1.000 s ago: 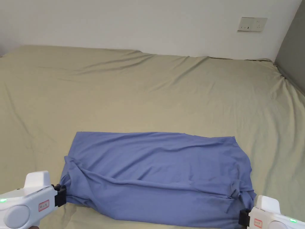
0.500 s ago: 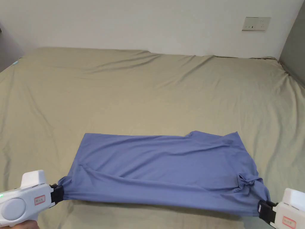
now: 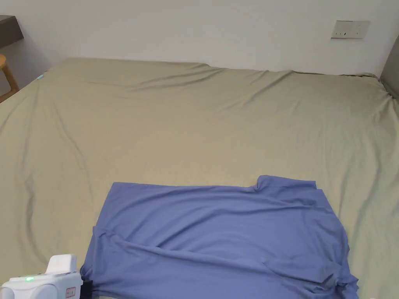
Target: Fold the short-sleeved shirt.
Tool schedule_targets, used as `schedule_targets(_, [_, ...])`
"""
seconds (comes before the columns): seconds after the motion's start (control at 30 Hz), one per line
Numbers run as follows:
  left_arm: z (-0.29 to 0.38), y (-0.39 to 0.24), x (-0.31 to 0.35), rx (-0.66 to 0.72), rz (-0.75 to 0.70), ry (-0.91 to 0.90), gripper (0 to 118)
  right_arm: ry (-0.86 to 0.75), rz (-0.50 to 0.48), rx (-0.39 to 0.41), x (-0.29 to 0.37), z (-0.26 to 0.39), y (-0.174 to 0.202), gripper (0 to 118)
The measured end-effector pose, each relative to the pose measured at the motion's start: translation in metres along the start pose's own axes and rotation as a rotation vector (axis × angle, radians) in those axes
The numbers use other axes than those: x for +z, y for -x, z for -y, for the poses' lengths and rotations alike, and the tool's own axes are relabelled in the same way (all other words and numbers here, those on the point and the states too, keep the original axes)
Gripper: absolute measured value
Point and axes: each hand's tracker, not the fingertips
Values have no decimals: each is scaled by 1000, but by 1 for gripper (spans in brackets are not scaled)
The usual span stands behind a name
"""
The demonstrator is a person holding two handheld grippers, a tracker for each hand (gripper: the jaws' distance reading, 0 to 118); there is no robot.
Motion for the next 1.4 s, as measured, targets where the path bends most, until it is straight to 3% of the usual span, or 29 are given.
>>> schedule_targets(0.1, [-9,-6,14,-9,-37,6,48,-50,57,47,17,-12,4,56])
schedule_targets(0.13, [-11,-8,21,-10,-35,-18,78,-86,56,55,27,-18,9,78])
schedule_targets(0.2, [-18,-11,46,3,18,-135,109,-175,48,67,47,-32,16,106])
schedule_targets(0.23, [-23,-14,61,24,47,-201,112,-232,41,76,61,-39,23,113])
schedule_targets(0.43, [-53,-39,134,93,205,-479,112,-532,-42,127,127,-76,59,112])
schedule_targets(0.6, [-63,-69,176,55,212,-726,112,-758,-83,188,165,-89,88,113])
schedule_targets(0.7, [-58,-88,185,-32,166,-854,103,-857,-57,235,177,-90,104,103])
schedule_targets(0.77, [-51,-101,185,-84,120,-925,74,-884,-36,244,182,-90,112,70])
schedule_targets(0.8, [-49,-105,185,-104,111,-941,47,-889,-26,241,182,-89,114,46])
schedule_targets(0.83, [-46,-109,185,-124,109,-946,8,-899,-20,239,183,-89,116,12])
schedule_targets(0.87, [-44,-113,184,-146,103,-953,0,-908,-5,234,182,-89,118,3])
schedule_targets(1.1, [-48,-115,174,-189,99,-917,0,-894,7,194,172,-96,114,3])
schedule_targets(1.4, [-120,-99,123,-166,127,-746,0,-876,4,192,150,-125,118,3])
